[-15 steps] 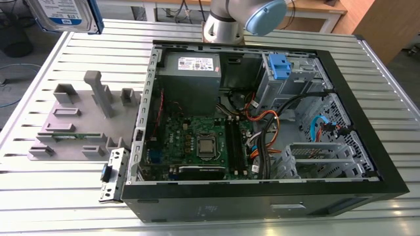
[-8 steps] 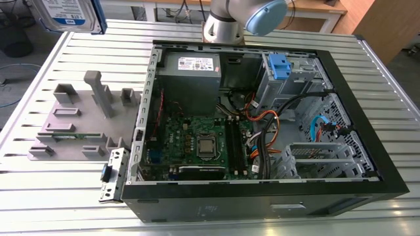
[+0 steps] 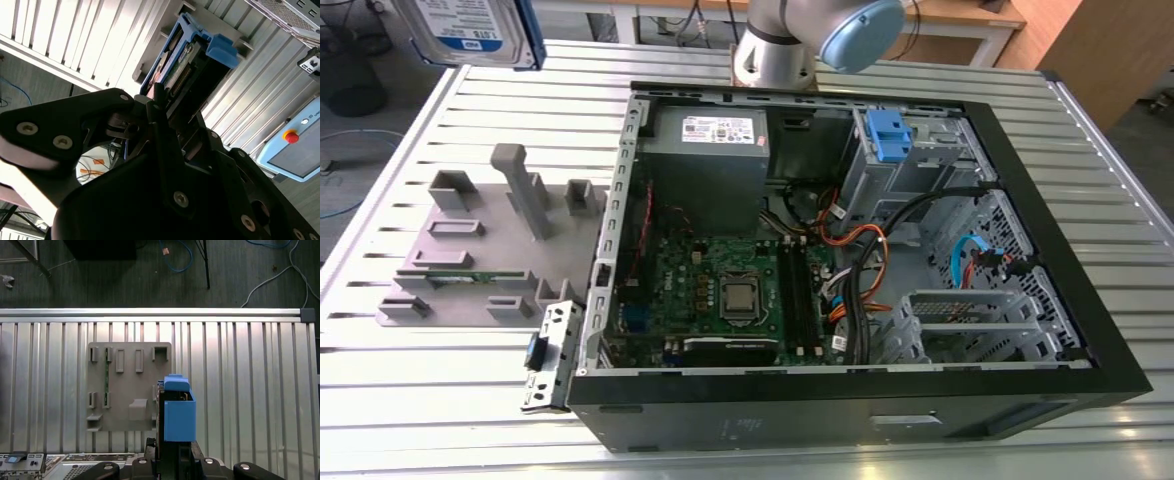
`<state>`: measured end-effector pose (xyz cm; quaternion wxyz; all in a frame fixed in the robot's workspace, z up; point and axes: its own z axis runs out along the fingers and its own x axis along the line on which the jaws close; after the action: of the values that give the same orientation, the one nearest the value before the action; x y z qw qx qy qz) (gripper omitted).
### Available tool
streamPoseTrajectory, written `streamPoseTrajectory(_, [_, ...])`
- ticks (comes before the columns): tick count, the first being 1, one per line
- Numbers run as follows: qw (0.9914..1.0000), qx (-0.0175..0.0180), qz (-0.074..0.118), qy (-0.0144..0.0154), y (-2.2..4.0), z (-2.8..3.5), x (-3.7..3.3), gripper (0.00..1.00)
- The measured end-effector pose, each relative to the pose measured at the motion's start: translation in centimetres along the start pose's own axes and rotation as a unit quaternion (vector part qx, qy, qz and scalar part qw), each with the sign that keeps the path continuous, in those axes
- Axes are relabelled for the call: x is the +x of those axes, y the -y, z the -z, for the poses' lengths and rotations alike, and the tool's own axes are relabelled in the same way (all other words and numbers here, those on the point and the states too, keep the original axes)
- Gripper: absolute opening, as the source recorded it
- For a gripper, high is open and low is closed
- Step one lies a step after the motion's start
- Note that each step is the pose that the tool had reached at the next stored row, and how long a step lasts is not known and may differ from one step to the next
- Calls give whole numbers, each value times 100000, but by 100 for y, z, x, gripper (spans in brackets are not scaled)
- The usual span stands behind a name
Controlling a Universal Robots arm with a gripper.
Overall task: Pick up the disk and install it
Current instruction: 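Pick up the disk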
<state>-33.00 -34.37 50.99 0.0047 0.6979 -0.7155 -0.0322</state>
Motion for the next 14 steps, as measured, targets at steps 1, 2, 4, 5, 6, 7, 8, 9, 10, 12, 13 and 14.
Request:
streamPoseTrajectory(1, [100000, -1, 0, -1, 10, 1, 0, 35])
streamPoseTrajectory(2, [100000, -3, 2, -2, 22, 2, -1, 35])
streamPoseTrajectory(4, [100000, -3, -1, -4, 51, 3, -1, 35])
streamPoseTrajectory(5, [100000, -1, 4, -2, 64, 3, -1, 35])
streamPoseTrajectory(6, [100000, -3, 2, -4, 76, 4, -2, 35])
streamPoseTrajectory(7, [100000, -2, 0, -2, 89, 5, -2, 35])
streamPoseTrajectory(8, [100000, -3, 0, -2, 101, 6, -3, 35])
streamPoseTrajectory(9, [100000, -4, 2, -2, 115, 6, -3, 35])
streamPoseTrajectory(10, [100000, 0, 1, -1, 127, 7, -3, 35])
streamPoseTrajectory(12, [100000, 0, 3, 0, 152, 8, -4, 35])
streamPoseTrajectory(13, [100000, -2, -1, -1, 166, 9, -4, 35])
streamPoseTrajectory(14, [100000, -1, -1, -1, 179, 9, -5, 35])
